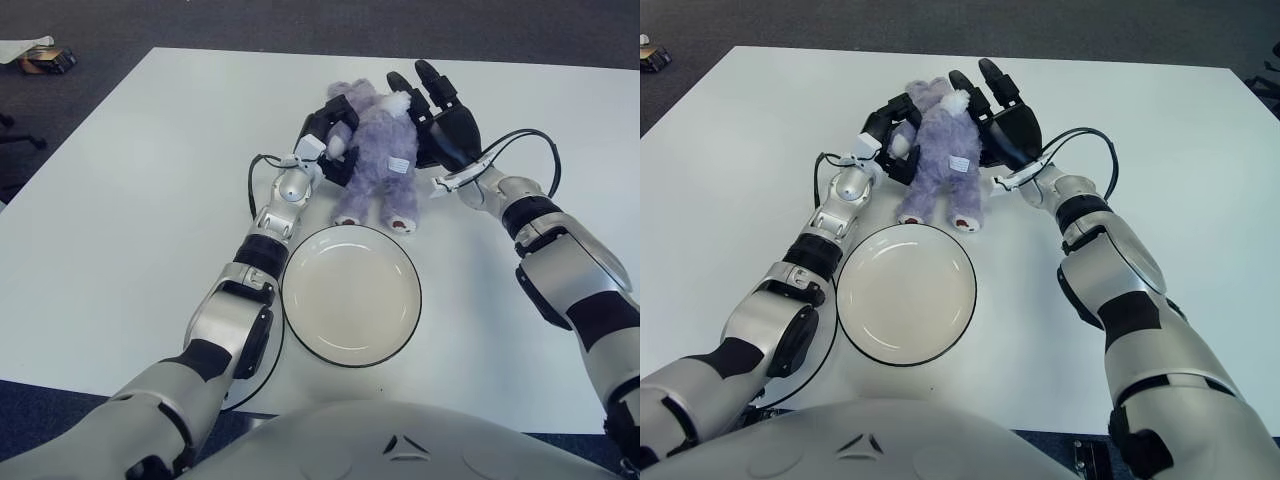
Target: Put the doll into the plate.
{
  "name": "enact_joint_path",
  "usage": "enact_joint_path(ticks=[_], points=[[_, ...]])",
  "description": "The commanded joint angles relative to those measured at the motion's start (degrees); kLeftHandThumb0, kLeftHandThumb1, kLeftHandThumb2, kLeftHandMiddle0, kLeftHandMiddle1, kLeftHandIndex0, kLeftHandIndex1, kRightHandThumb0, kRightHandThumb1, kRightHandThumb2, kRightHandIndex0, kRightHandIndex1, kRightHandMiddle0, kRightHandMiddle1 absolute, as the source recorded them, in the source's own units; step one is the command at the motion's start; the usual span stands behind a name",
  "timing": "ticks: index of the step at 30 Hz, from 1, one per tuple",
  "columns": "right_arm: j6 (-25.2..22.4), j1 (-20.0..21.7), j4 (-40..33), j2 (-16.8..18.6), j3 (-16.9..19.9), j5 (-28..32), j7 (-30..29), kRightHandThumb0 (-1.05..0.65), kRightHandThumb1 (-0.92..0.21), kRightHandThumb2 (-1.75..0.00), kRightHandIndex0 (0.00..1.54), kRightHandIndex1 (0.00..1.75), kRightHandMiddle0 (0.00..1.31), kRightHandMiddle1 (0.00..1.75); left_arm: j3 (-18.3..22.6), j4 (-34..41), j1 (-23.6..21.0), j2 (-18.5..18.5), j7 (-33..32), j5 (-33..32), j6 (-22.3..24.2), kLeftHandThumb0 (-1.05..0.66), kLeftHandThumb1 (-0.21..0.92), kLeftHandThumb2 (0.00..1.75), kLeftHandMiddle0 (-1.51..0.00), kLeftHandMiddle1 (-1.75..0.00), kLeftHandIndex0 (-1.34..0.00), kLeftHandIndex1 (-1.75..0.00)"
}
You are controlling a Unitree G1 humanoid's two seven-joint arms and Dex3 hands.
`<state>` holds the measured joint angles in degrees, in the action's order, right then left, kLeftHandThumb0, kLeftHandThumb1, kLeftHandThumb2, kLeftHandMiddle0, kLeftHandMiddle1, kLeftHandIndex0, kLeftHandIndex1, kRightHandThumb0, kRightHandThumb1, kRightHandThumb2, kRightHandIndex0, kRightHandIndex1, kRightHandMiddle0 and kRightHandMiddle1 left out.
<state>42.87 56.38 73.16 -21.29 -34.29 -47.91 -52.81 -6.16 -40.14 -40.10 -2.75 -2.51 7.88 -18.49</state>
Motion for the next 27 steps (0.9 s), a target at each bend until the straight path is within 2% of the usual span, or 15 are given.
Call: enact_joint_path(ticks=[1, 2, 4, 6, 8, 9, 12, 13, 14, 15, 16, 18, 21, 22, 27], points=[[0.5, -0.9, -0.3, 1.4, 3.2, 4.3, 4.1, -0.64, -0.46, -0.81, 0.05, 0.24, 0.00, 0.60, -0.2, -0.8, -1.0, -0.8, 0.7, -0.1, -0.6, 0.00, -0.06, 1.75, -0.87, -1.75, -0.69, -1.74], [0.4, -1.1, -0.4, 1.6, 3.8, 4.9, 5.0, -0.60, -0.42, -0.86, 0.03, 0.40, 0.00, 0.73, -0.2, -0.9, -1.1, -0.9, 0.6, -0.2, -0.6, 0.00, -0.06, 1.75, -0.87, -1.75, -0.69, -1.74], [0.2, -1.5, -0.6, 1.9, 4.9, 6.2, 6.7, -0.56, -0.37, -0.91, 0.01, 0.56, 0.00, 0.88, -0.2, -1.1, -1.2, -1.0, 0.5, -0.3, -0.7, 0.00, -0.06, 1.75, -0.87, -1.75, -0.70, -1.74], [0.0, -1.8, -0.8, 2.1, 5.7, 6.9, 7.9, -0.52, -0.33, -0.97, 0.01, 0.84, 0.00, 1.15, -0.1, -1.3, -1.3, -1.1, 0.4, -0.3, -0.8, 0.00, -0.07, 1.75, -0.87, -1.75, -0.70, -1.74], [-0.2, -2.0, -1.0, 2.2, 6.2, 7.4, 8.9, -0.50, -0.32, -0.99, 0.00, 0.94, 0.00, 1.25, -0.1, -1.3, -1.4, -1.2, 0.2, -0.2, -0.7, 0.00, -0.07, 1.75, -0.87, -1.75, -0.70, -1.74], [-0.4, -2.1, -1.0, 2.3, 6.7, 8.0, 9.9, -0.50, -0.31, -1.01, 0.00, 1.08, 0.00, 1.39, -0.2, -1.3, -1.4, -1.2, -0.2, 0.0, -0.3, 0.00, -0.07, 1.75, -0.87, -1.75, -0.70, -1.73], [-0.8, -2.5, -1.2, 2.7, 8.0, 9.4, 12.2, -0.45, -0.31, -1.05, 0.10, 1.45, 0.07, 1.63, -0.3, -1.2, -1.6, -1.3, -1.2, 0.7, 0.3, 0.00, -0.07, 1.75, -0.87, -1.75, -0.70, -1.73], [-0.9, -2.7, -1.2, 3.1, 9.1, 10.8, 14.0, -0.44, -0.31, -1.05, 0.12, 1.49, 0.09, 1.65, -0.5, -1.3, -1.7, -1.3, -1.9, 1.2, 0.4, 0.00, -0.07, 1.75, -0.87, -1.75, -0.70, -1.73], [-1.3, -3.0, -1.2, 3.8, 10.8, 13.0, 16.7, -0.35, -0.33, -1.06, 0.23, 1.47, 0.15, 1.67, -0.7, -1.4, -1.8, -1.3, -2.5, 1.8, 0.6, 0.00, -0.07, 1.75, -0.87, -1.75, -0.70, -1.73], [-1.5, -3.3, -1.2, 4.3, 12.1, 14.6, 18.7, -0.23, -0.33, -1.11, 0.42, 1.44, 0.25, 1.70, -0.8, -1.4, -1.9, -1.3, -2.8, 2.1, 0.7, 0.00, -0.07, 1.75, -0.87, -1.75, -0.71, -1.73], [-1.7, -3.4, -1.3, 4.6, 12.8, 15.7, 20.1, -0.15, -0.30, -1.17, 0.56, 1.43, 0.33, 1.72, -0.8, -1.5, -2.0, -1.3, -3.1, 2.3, 0.8, 0.00, -0.07, 1.75, -0.87, -1.75, -0.71, -1.73], [-2.6, -3.8, -1.7, 5.1, 14.4, 17.5, 22.3, -0.08, -0.26, -1.24, 0.69, 1.42, 0.40, 1.73, -0.8, -1.6, -2.1, -1.4, -2.9, 2.3, 1.1, 0.00, -0.07, 1.75, -0.87, -1.75, -0.70, -1.73], [-3.5, -4.2, -2.5, 5.4, 15.6, 18.9, 24.0, -0.03, -0.20, -1.34, 0.79, 1.44, 0.47, 1.74, -0.7, -1.5, -2.2, -1.5, -2.5, 2.1, 1.6, 0.00, -0.06, 1.75, -0.87, -1.75, -0.69, -1.74], [-4.3, -4.4, -2.8, 5.8, 16.4, 19.6, 24.4, -0.02, -0.18, -1.40, 0.80, 1.51, 0.48, 1.74, -0.5, -1.5, -2.2, -1.6, -2.0, 1.7, 1.9, 0.00, -0.06, 1.75, -0.87, -1.75, -0.69, -1.74], [-6.7, -5.1, -3.9, 7.3, 19.5, 22.7, 26.2, -0.01, -0.14, -1.48, 0.82, 1.59, 0.51, 1.75, -0.1, -1.8, -2.4, -1.8, -1.6, 1.1, 2.1, 0.00, -0.06, 1.75, -0.87, -1.75, -0.69, -1.75]])
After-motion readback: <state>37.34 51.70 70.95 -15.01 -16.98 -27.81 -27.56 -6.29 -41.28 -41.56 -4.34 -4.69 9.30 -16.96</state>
